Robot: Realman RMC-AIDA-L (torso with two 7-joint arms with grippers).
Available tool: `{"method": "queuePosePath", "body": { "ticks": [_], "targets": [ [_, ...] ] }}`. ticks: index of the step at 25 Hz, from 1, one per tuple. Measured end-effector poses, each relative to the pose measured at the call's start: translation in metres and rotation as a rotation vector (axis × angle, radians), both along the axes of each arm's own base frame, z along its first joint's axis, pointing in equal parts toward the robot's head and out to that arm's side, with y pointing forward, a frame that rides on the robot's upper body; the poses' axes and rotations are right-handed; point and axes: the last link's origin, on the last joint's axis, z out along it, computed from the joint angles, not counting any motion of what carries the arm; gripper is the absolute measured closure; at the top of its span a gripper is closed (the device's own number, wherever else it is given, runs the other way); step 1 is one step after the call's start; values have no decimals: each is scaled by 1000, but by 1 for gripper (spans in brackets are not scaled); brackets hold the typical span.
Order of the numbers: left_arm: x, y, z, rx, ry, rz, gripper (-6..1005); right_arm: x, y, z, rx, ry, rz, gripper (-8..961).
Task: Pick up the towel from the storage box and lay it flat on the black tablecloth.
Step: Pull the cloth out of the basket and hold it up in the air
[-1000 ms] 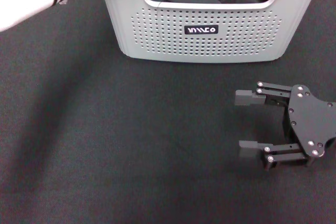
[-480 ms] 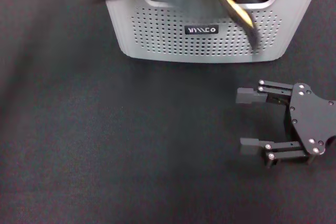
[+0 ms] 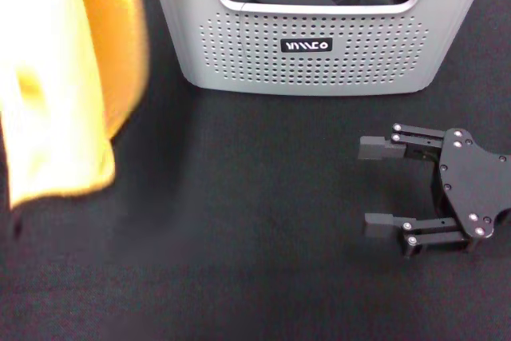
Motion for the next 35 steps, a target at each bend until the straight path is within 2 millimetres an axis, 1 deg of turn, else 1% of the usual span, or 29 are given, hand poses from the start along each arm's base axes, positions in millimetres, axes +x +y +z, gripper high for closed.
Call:
{"method": "queuePosePath", "body": {
  "ticks": [1,2,3,7,12,16,20,24,30,35],
  "targets": [
    [1,0,-3,-23,15,-3,977,0,0,0,0,0,-1,146],
    [2,0,-10,-76,55,-4,977,1,-1,0,0,0,-2,145],
    [2,0,-10,-76,55,-4,977,1,-1,0,0,1,-4,145],
    [-2,1,-22,-152,154,15,975,2,-2,4,1,7,-7,145],
    [-13,6,-36,-225,368,61,970,2,0,7,14,11,-9,146],
    [-12,9,-38,-214,534,32,967,1,2,12,28,23,-2,146],
    [-3,6,-38,-156,655,-31,967,1,5,19,56,37,-8,145],
    [9,1,-44,-130,764,-113,967,-2,11,23,85,52,-7,145],
    [24,1,-51,-123,841,-196,968,-15,20,19,82,61,25,146],
    [36,-2,-47,-88,847,-258,968,-24,28,14,79,50,40,145]
  ]
}}
